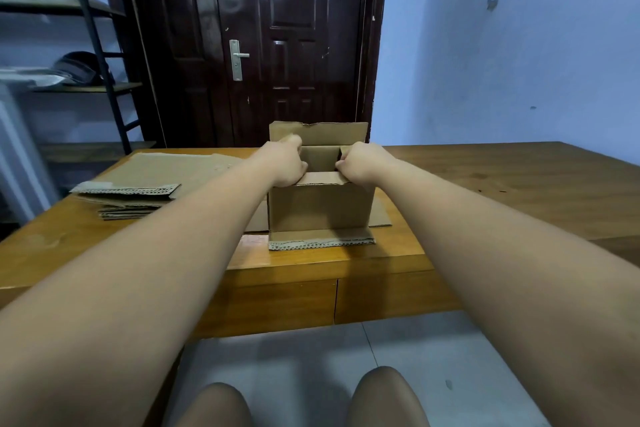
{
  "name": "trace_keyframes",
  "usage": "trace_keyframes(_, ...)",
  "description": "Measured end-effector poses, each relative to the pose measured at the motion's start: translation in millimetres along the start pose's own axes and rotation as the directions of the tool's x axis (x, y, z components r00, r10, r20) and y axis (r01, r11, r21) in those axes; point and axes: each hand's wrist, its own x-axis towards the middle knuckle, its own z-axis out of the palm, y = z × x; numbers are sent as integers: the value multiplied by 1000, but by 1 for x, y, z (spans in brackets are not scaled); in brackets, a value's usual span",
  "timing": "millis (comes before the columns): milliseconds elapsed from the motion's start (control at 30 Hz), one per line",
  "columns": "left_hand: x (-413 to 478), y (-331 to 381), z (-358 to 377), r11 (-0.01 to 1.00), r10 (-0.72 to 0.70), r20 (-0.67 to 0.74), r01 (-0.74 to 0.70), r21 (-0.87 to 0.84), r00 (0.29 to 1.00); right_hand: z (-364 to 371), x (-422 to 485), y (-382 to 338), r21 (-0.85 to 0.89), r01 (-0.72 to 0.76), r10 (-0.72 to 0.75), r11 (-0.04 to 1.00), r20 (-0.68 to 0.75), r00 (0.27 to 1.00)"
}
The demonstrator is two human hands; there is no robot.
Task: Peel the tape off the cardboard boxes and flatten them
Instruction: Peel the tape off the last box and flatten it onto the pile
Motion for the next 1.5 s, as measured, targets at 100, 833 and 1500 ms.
trace_keyframes(100, -1, -11, 10, 986, -70, -155, 44, -162, 985, 2, -12, 0, 84, 15, -7, 996, -95, 995)
trace_keyframes(833, -33, -45, 66, 399, -64, 133, 147, -905, 989, 31, -25, 22, 997, -55, 420, -59, 74, 904)
trace_keyframes(1500, -29, -33, 36, 40, 13, 110, 110, -993, 994, 54, -10, 67, 928, -133, 641, 348, -132, 757)
